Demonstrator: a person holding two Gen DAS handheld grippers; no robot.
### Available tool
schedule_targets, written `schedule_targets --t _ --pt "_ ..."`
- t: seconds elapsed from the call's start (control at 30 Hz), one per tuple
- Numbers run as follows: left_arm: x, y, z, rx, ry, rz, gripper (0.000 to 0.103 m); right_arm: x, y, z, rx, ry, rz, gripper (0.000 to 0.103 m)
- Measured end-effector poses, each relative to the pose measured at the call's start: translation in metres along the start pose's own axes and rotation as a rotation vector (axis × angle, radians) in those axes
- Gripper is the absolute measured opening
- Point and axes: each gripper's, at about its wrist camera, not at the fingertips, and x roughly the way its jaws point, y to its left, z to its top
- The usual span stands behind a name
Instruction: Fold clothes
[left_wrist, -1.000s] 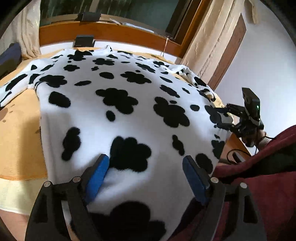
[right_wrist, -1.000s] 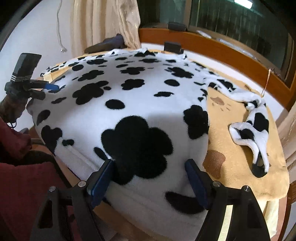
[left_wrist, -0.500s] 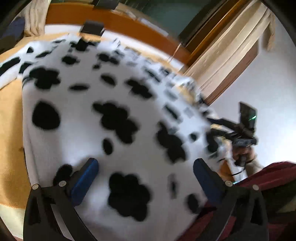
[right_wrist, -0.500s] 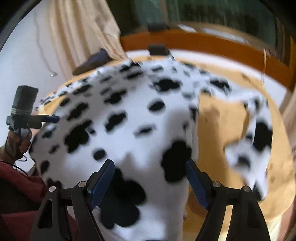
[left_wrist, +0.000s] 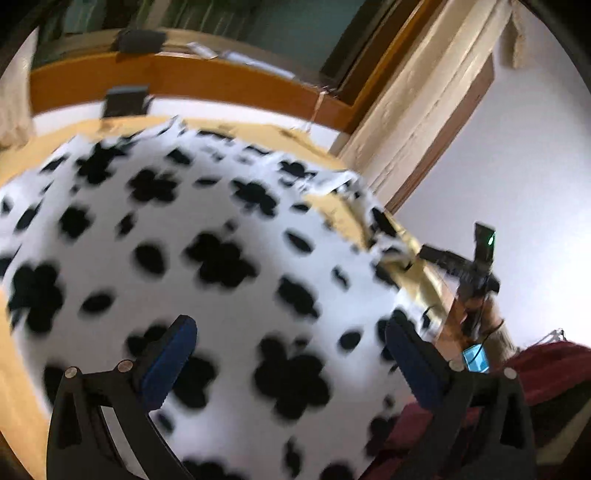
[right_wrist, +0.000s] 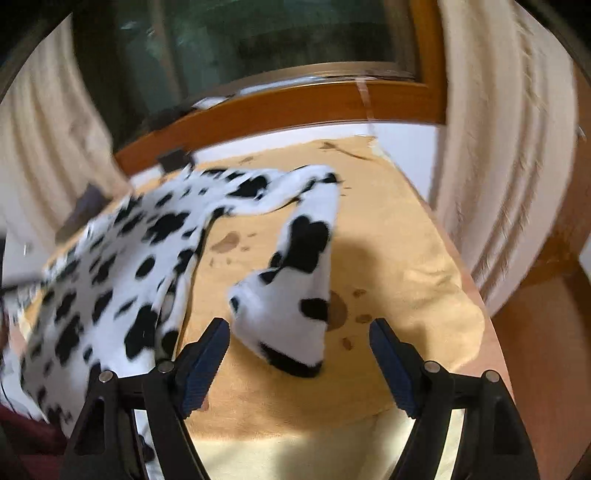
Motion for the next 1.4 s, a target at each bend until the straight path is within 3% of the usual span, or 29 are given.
schedule_targets --t 0.1,0.17,0.23,0.33,0.47,0.6,0.67,0.9,1.13,1.27,1.4 --pt "0.024 -0.025 0.023 0.065 0.016 0.01 0.103 0.014 0.028 -0.003 -0.223 0.029 -0.088 0.075" --pt "0.04 -0.043 0.035 0.108 0.03 0.01 0.103 0.027 0.034 -0.003 -0.282 0.062 -0.113 0.066" --pt "0.053 -0.059 0.044 0.142 0.042 0.003 0.103 0.039 0.028 -0.001 -0.272 0.092 -0.126 0.033" --pt "0.067 -0.075 0.054 0.176 0.054 -0.012 0.103 0.045 0.008 0.003 -0.204 0.1 -0.136 0.017" --pt "0.082 -0.087 0.064 0.195 0.067 -0.021 0.103 0.02 -0.012 0.01 -0.172 0.032 -0.21 0.014" --pt "0.098 -0.081 0.072 0.154 0.073 -0.015 0.103 -0.028 -0.017 0.031 -0.225 -0.175 -0.471 0.013" --pt "0.104 -0.072 0.076 0.11 0.081 -0.011 0.103 -0.038 -0.023 0.041 -0.23 -0.215 -0.518 0.013" --pt "0.097 -0.021 0.077 -0.056 0.061 0.024 0.103 -0.005 -0.05 0.07 -0.129 -0.188 -0.471 0.013" --pt "0.06 0.052 0.059 -0.309 -0.013 0.025 0.103 -0.013 -0.042 0.155 -0.041 -0.324 -0.404 0.013" --pt "0.036 0.091 0.037 -0.447 -0.06 0.014 0.103 -0.008 -0.004 0.216 -0.075 -0.407 -0.386 0.013" --pt "0.017 0.119 0.016 -0.53 -0.078 0.03 0.103 0.004 0.062 0.262 -0.156 -0.46 -0.33 0.013"
